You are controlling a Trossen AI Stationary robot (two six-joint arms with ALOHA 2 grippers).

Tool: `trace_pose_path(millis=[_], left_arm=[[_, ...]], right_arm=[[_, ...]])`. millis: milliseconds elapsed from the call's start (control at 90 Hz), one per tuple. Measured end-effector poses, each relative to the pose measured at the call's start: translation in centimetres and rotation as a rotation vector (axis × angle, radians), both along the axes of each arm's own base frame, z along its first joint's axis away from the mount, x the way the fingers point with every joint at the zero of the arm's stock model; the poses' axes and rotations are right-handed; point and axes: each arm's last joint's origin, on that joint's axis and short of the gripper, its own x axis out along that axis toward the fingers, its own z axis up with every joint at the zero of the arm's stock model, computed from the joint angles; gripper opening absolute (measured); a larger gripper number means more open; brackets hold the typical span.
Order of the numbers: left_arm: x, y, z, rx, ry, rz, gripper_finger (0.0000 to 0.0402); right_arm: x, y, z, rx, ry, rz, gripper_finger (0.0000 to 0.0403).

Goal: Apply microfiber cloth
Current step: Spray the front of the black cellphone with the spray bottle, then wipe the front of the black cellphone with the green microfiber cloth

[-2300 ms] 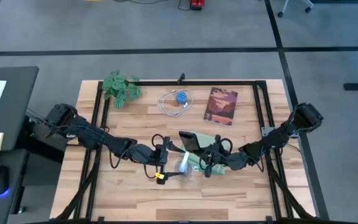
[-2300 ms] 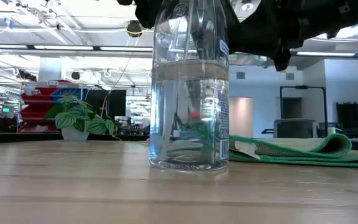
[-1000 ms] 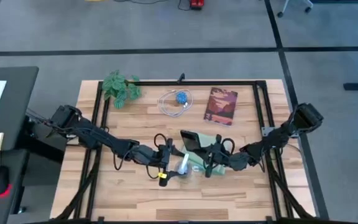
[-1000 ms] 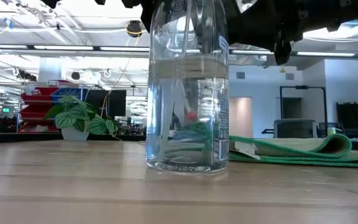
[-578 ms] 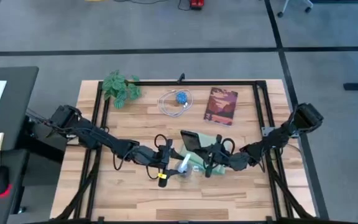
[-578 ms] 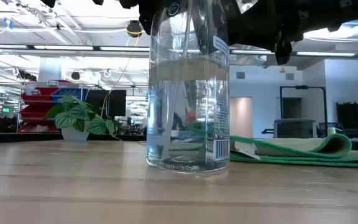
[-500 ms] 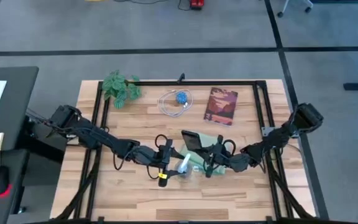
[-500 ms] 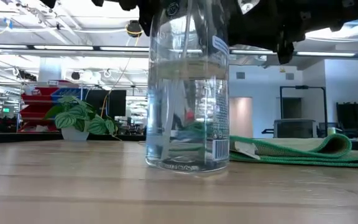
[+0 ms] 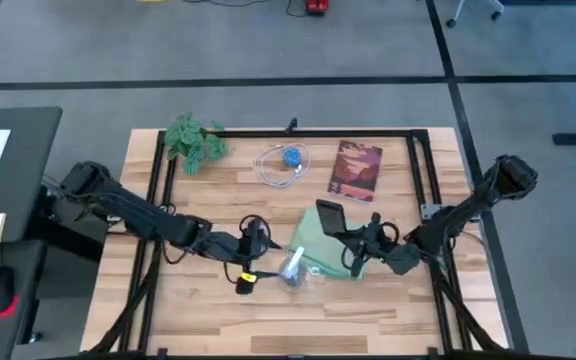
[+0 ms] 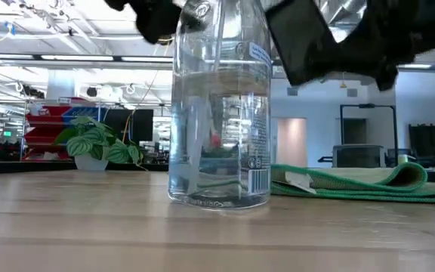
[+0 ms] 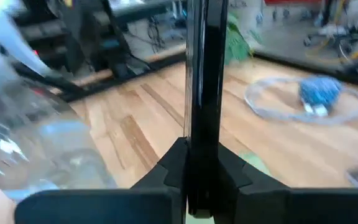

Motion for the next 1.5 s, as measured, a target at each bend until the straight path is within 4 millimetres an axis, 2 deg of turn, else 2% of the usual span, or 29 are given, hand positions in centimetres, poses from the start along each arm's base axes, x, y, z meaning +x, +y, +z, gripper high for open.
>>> trace_pose_path(millis=[144, 400, 522, 656, 767, 878, 1033, 1189, 1278, 1500], left_arm=[[-1.6, 1.0, -0.9, 0.043, 0.136, 0.113, 0.0311], [-1.9, 2.5, -5.8, 0.092, 0.183, 0.297, 0.0311], [-1.3, 2.7, -7.6, 0.074, 0.141, 0.335, 0.0311], [-0.5, 2.5, -9.2, 0.092, 0.144, 0.324, 0.0311], [0.1, 3.0, -10.5, 0.104, 0.173, 0.351, 0.0311], [0.6, 3.8, -11.8, 0.111, 0.205, 0.385, 0.0311], [1.3, 4.4, -12.5, 0.119, 0.191, 0.401, 0.0311], [1.6, 4.7, -12.3, 0.132, 0.169, 0.376, 0.031], [1.8, 4.9, -12.1, 0.11, 0.163, 0.348, 0.031], [2.0, 5.8, -12.1, 0.108, 0.157, 0.369, 0.031]], right_arm=[[-0.5, -0.7, -1.2, 0.128, 0.116, 0.029, 0.0022], [0.1, -1.6, -3.3, 0.32, 0.356, 0.174, 0.0022], [0.4, -2.0, -2.9, 0.327, 0.498, 0.173, 0.0022], [0.7, -2.3, -1.5, 0.293, 0.635, 0.143, 0.0022], [1.2, -2.5, -0.5, 0.299, 0.67, 0.151, 0.0022], [1.3, -3.1, -0.8, 0.319, 0.703, 0.132, 0.0022], [1.9, -3.8, -1.3, 0.349, 0.732, 0.123, 0.0022], [2.3, -4.3, -0.3, 0.351, 0.777, 0.121, 0.0022], [3.0, -4.5, 0.4, 0.357, 0.743, 0.138, 0.0022], [3.8, -5.4, -1.1, 0.422, 0.825, 0.16, 0.0022]])
